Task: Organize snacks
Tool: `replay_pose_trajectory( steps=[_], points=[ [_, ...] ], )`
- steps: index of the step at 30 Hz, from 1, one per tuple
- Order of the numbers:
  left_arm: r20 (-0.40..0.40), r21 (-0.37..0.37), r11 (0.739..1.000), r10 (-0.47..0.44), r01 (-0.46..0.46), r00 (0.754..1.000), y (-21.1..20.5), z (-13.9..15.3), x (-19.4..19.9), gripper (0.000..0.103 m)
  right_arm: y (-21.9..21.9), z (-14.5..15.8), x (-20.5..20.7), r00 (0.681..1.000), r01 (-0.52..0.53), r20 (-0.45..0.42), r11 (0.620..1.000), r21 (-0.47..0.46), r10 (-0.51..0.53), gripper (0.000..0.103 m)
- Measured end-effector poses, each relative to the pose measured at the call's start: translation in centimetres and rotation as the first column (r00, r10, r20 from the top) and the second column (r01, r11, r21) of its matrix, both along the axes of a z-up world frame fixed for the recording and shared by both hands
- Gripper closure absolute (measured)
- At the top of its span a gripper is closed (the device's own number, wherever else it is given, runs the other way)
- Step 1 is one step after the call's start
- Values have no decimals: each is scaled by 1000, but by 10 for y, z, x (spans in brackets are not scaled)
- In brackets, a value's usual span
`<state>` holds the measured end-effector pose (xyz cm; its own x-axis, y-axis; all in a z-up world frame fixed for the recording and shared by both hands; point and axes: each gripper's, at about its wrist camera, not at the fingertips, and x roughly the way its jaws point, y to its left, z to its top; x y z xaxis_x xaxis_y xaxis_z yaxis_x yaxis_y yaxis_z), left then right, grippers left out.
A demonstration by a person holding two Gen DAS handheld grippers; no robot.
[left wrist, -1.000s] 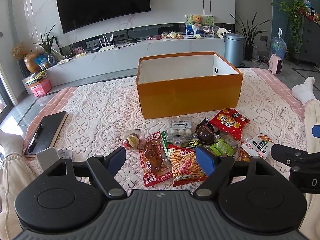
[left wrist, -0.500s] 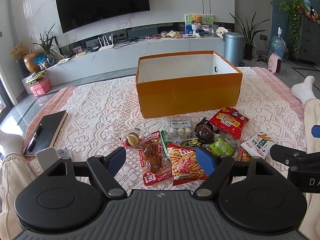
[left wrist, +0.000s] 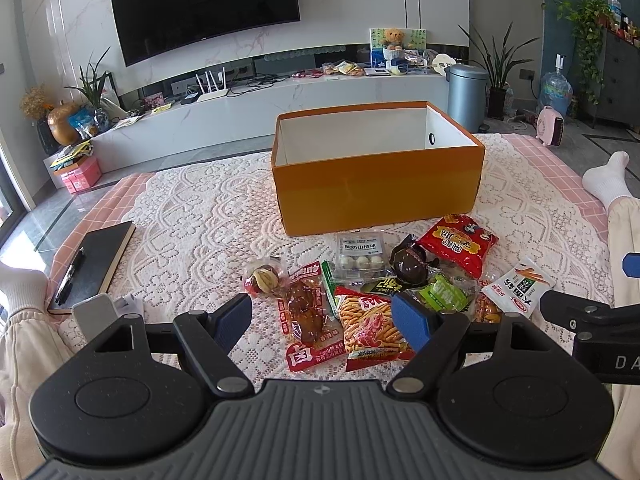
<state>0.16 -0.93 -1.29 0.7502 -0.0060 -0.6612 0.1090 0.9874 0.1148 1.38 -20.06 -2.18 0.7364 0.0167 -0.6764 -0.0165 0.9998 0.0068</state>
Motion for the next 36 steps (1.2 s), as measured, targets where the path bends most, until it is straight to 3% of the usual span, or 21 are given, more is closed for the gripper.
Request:
replay_pose_trajectory(
  steps=[17, 23, 26, 28, 30, 32, 33, 36],
  points=[
    [1, 4, 1000, -5, 5, 1000, 0, 0, 0, 10, -2, -2, 3, 1000, 11, -13, 1000, 3, -11, 4],
    [-5, -40, 999, -19, 19, 1000, 5, 0, 8, 13, -13, -8, 1, 997, 29, 70, 999, 45, -32, 4],
    [-39, -62, 998, -27, 25, 999, 9, -6, 17, 21, -18, -13, 1, 993, 3, 114, 998, 63, -10, 4],
    [-72, -81, 996, -43, 38, 996, 11, -12, 23, 39, -18, -18, 6, 995, -4, 96, 998, 61, -2, 4],
    [-111, -109, 993, -59, 47, 992, 13, -18, 29, 43, -19, -24, 12, 998, -14, 67, 997, 70, 9, 4],
    [-151, -133, 991, -53, 32, 987, 15, -26, 35, 37, -21, -31, 19, 999, -20, 27, 996, 89, 18, 4],
    [-174, -135, 991, -44, 21, 984, 16, -29, 38, 24, -21, -35, 22, 1000, -16, 10, 995, 95, 15, 4],
    [-214, -140, 990, -42, 12, 976, 17, -39, 46, 21, -27, -49, 34, 998, 28, -50, 995, 100, -23, 4]
  ],
)
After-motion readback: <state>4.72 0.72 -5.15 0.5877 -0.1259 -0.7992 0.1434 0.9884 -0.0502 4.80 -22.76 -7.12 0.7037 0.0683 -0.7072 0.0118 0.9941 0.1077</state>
